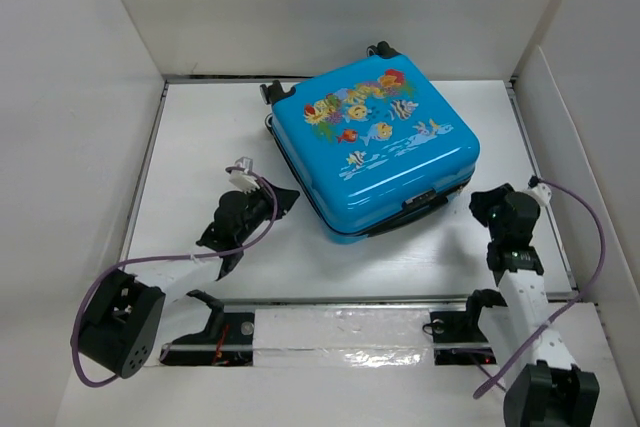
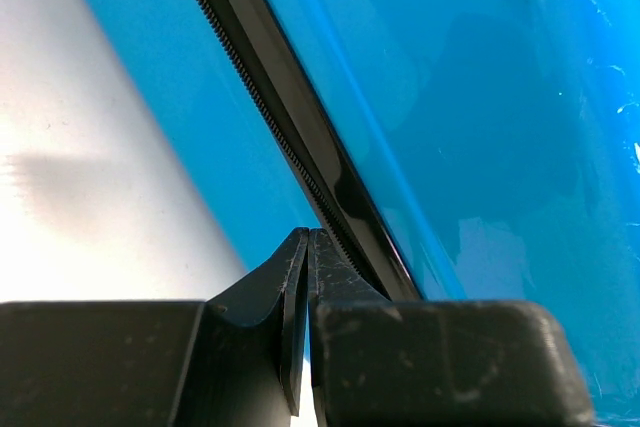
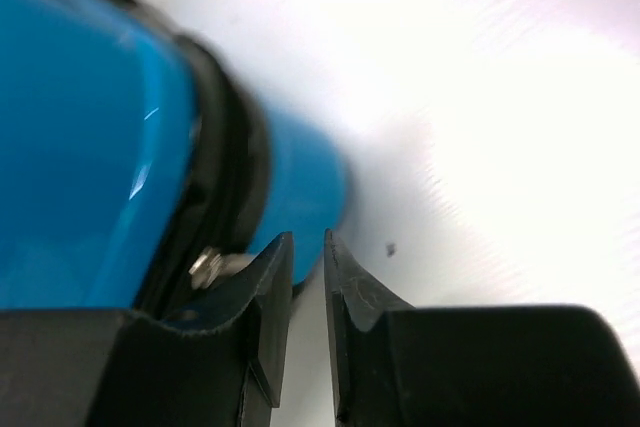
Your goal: Pack the luggage
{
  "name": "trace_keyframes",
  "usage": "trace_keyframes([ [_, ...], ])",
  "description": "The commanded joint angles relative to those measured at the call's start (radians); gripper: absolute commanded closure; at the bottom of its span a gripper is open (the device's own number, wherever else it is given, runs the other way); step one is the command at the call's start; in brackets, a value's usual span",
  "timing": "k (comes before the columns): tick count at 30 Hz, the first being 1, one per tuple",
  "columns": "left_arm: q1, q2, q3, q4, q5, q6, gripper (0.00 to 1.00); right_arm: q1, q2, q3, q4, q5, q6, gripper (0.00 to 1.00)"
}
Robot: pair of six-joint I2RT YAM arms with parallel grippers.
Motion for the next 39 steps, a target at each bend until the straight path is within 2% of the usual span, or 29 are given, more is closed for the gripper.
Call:
trace_keyframes([
  [1, 0.002, -0.022, -0.019, 0.026, 0.002, 0.019, 1.0, -0.061, 0.135, 0.085, 0.104, 0.05, 0.019, 0.76],
  [3, 0.002, -0.024, -0.023, 0.037, 0.009, 0.016, 1.0, -0.093, 0.223, 0.096, 0.267, -0.017, 0.013, 0.77],
  [6, 0.002, -0.022, -0.028, 0.048, 0.019, 0.011, 1.0, -0.135, 0.439, 0.193, 0.33, -0.174, 0.017, 0.77],
  [8, 0.002, -0.015, -0.029, 0.045, 0.022, 0.006, 1.0, -0.135, 0.557, 0.22, 0.405, -0.196, 0.025, 0.77],
  [15, 0.002, 0.031, -0.031, 0.068, 0.047, -0.015, 1.0, -0.147, 0.778, 0.222, 0.575, -0.349, 0.072, 0.77],
  [21, 0.002, 0.082, -0.017, 0.084, 0.055, -0.027, 1.0, -0.118, 0.873, 0.186, 0.723, -0.487, 0.144, 0.77],
  [28, 0.002, 0.091, -0.026, 0.083, 0.041, -0.04, 1.0, 0.012, 0.93, 0.185, 0.836, -0.5, 0.264, 0.77],
  [31, 0.002, 0.108, -0.042, 0.097, 0.027, -0.044, 1.0, 0.058, 0.994, 0.188, 0.96, -0.507, 0.36, 0.78],
  [36, 0.002, 0.108, -0.037, 0.088, 0.012, -0.041, 1.0, 0.036, 1.044, 0.185, 1.054, -0.515, 0.393, 0.77],
  [39, 0.002, 0.096, -0.043, 0.087, 0.006, -0.04, 1.0, -0.027, 1.001, 0.118, 1.067, -0.509, 0.375, 0.74],
])
